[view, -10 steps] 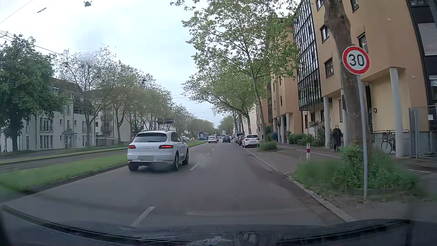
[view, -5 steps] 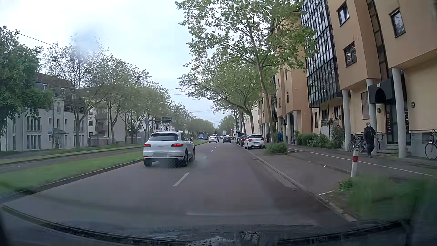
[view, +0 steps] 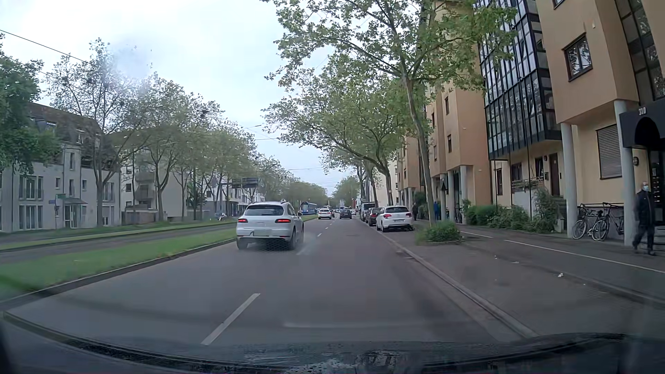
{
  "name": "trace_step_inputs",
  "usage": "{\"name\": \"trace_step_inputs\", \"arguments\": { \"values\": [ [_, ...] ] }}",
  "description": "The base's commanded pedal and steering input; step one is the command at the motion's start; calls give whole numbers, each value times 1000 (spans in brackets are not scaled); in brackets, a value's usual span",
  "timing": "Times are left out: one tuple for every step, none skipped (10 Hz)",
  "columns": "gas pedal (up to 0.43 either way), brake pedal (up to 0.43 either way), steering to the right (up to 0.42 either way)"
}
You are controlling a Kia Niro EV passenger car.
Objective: Follow the waypoints while adhering to traffic rules and regulations
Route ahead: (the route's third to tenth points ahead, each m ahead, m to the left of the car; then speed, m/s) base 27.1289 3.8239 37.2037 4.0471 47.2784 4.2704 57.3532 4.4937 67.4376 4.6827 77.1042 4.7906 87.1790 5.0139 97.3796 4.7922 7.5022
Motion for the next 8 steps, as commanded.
{"name": "trace_step_inputs", "arguments": {
  "values": [
    [87,0,-3],
    [87,0,-3],
    [87,0,-3],
    [87,0,-3],
    [87,0,-3],
    [87,0,-3],
    [87,0,-3],
    [87,0,-3]
  ]
}}
